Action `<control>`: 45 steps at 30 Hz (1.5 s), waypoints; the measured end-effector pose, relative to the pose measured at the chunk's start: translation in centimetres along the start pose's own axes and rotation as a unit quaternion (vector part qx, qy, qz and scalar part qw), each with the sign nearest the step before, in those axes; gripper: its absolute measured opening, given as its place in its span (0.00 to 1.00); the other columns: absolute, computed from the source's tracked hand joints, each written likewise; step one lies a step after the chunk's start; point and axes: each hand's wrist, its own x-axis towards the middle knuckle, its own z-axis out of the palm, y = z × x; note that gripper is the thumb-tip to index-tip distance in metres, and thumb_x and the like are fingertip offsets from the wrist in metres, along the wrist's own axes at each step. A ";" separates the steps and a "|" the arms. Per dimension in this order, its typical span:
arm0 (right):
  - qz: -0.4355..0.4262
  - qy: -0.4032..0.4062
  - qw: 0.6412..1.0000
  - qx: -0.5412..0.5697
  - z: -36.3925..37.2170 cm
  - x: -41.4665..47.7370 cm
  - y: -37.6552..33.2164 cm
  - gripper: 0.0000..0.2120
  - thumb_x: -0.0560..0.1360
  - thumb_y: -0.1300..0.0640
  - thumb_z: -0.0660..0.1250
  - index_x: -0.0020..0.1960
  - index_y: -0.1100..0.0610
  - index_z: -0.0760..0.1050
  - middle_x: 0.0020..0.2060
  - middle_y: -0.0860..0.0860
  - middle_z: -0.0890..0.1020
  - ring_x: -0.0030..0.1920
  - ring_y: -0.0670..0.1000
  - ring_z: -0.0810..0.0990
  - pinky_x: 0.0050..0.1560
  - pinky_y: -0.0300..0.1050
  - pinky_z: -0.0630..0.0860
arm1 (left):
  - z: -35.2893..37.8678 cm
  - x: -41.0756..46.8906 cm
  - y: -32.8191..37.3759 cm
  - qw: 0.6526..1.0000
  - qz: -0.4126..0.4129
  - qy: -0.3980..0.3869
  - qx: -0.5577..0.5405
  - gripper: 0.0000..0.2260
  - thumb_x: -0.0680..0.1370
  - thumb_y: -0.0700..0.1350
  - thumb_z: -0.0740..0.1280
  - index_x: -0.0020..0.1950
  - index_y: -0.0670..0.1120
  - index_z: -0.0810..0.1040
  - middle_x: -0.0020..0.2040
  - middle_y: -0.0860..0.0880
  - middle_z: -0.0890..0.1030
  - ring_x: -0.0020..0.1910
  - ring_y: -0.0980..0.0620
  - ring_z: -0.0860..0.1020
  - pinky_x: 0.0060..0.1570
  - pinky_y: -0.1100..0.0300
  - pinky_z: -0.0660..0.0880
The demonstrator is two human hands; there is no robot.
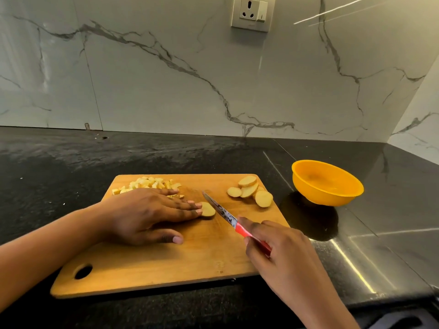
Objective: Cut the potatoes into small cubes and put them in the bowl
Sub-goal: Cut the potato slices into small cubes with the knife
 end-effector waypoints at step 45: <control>-0.050 -0.048 0.987 -0.147 -2.4 -2.5 -0.5 0.22 0.68 0.48 0.54 0.54 0.46 0.82 0.29 0.39 0.60 0.22 0.42 0.63 0.22 0.28 0.51 | 0.4 0.1 0.5 0.999 -0.001 0.020 -0.032 0.23 0.81 0.62 0.49 0.73 0.55 0.63 0.71 0.59 0.67 0.71 0.65 0.61 0.72 0.51 0.53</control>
